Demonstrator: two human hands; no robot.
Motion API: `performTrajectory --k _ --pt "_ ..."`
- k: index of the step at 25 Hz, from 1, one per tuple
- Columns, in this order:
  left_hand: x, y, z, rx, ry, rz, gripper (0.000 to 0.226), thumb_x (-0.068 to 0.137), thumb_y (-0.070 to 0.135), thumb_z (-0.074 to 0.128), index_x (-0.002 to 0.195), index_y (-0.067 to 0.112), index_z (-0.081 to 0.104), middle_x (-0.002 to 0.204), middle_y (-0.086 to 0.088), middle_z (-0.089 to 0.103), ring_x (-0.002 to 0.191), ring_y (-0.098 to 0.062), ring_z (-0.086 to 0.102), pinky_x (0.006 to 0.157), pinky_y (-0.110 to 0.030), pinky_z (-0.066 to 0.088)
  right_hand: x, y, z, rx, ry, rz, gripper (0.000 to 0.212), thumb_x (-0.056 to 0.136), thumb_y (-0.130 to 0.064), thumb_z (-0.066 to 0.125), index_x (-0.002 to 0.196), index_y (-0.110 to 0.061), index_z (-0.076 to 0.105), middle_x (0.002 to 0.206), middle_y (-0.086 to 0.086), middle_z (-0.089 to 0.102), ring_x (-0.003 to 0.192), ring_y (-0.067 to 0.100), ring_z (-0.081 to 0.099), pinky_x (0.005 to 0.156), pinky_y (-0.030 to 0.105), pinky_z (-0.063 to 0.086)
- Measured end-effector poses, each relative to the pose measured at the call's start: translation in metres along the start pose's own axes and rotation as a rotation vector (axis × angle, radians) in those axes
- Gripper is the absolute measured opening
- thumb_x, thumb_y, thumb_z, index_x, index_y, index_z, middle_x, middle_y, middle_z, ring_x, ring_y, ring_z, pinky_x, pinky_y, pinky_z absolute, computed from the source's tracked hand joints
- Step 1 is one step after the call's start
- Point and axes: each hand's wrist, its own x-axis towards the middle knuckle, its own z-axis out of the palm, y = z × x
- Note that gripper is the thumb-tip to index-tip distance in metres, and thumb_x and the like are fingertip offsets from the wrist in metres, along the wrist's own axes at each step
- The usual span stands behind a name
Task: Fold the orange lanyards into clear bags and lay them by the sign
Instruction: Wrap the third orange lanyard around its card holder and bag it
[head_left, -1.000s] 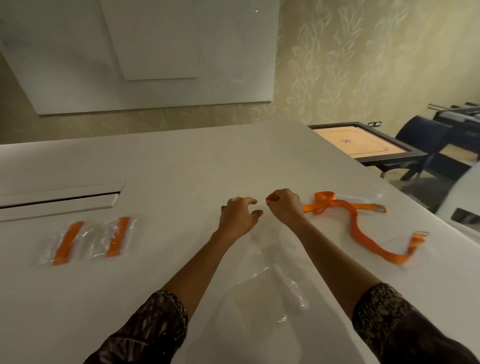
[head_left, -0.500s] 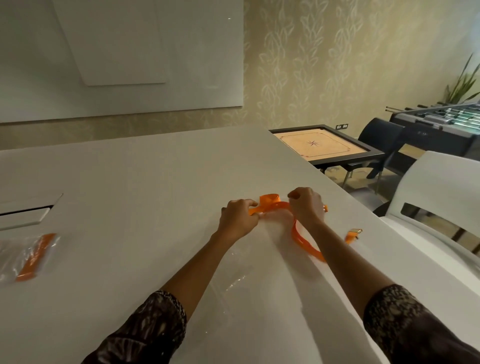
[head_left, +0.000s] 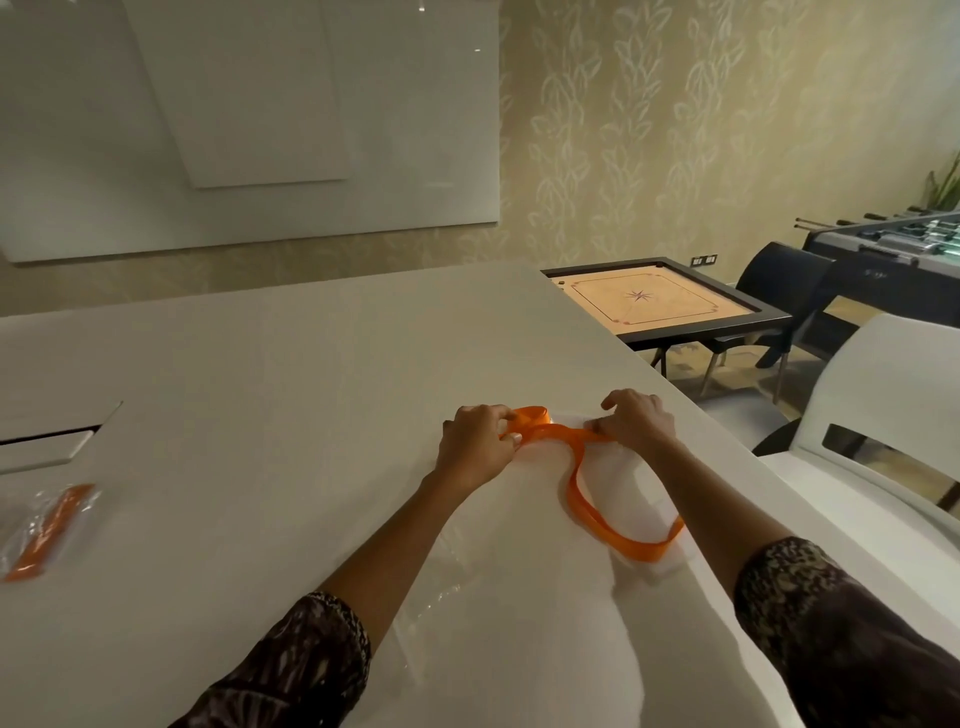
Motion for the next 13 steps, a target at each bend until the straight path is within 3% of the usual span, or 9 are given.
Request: performTrajectory --k 5,13 --pt "0.011 0.002 0.002 0.016 0.022 -0.015 0.043 0.089 0.038 0.061 0.128 0.019 0.059 0.127 -0.004 0.062 0.123 -0.024 0.051 0.103 -0.042 0.04 0.017 -0.002 0.004 -0.11 -0.166 -0.012 0.052 0.083 -0.044 0.067 0.129 -0.023 0.054 0.129 0.009 0.052 0.122 0.031 0.037 0.1 0.045 0.034" --pt "0.023 0.012 0.014 0.051 0.008 0.029 0.043 0.089 0.04 0.061 0.127 0.02 0.059 0.127 -0.004 0.062 0.121 -0.024 0.053 0.1 -0.041 0.042 0.029 0.001 0.005 -0.059 -0.224 -0.089 0.03 0.089 -0.032 0.059 0.116 -0.021 0.065 0.115 0.003 0.061 0.109 0.025 0.048 0.095 0.037 0.044"
